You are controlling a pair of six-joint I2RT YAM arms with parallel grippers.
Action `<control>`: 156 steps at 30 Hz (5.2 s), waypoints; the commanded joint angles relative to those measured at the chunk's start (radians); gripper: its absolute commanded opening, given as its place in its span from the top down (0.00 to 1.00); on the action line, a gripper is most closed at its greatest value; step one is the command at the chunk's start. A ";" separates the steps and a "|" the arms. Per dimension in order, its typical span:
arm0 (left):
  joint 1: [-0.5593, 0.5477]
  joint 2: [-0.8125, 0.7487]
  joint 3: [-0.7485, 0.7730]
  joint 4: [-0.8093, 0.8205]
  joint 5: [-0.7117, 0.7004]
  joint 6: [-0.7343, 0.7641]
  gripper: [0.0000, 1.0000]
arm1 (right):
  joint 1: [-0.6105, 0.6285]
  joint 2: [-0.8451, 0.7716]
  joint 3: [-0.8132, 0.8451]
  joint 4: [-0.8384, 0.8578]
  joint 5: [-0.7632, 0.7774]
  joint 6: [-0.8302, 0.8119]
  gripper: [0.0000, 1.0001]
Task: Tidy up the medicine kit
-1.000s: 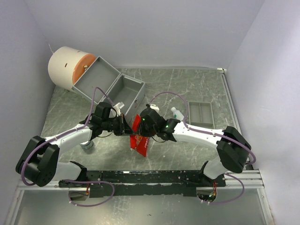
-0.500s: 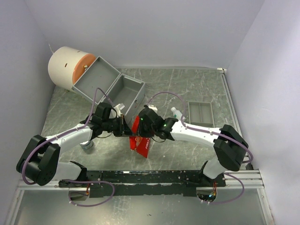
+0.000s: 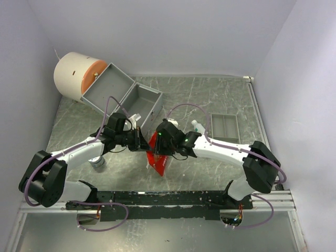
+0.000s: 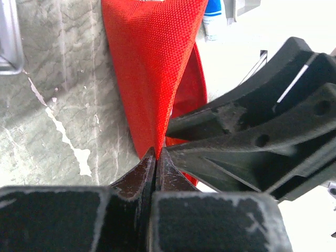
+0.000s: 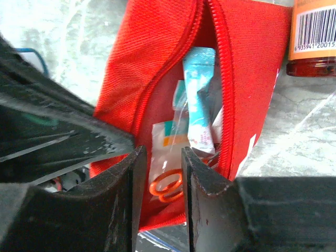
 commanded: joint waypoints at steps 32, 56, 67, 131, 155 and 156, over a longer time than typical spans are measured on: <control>-0.001 0.031 0.123 -0.104 -0.019 0.080 0.93 | -0.067 -0.197 -0.117 0.015 -0.026 -0.201 0.41; -0.001 0.018 0.116 -0.100 -0.016 0.076 0.93 | -0.063 -0.191 -0.164 0.140 -0.026 -0.151 0.40; 0.000 0.017 0.113 -0.094 -0.012 0.075 0.93 | -0.063 -0.143 -0.212 0.158 -0.032 -0.122 0.51; -0.034 -0.003 0.468 -0.534 0.334 0.794 0.86 | -0.489 0.021 0.285 -0.153 -1.240 -1.385 0.94; -0.038 -0.600 -0.087 0.358 -0.234 0.259 0.20 | -0.537 -0.164 0.316 0.007 -0.920 -0.729 1.00; -0.039 -0.599 -0.099 0.398 -0.223 0.256 0.20 | -0.541 -0.166 0.330 -0.007 -0.906 -0.707 1.00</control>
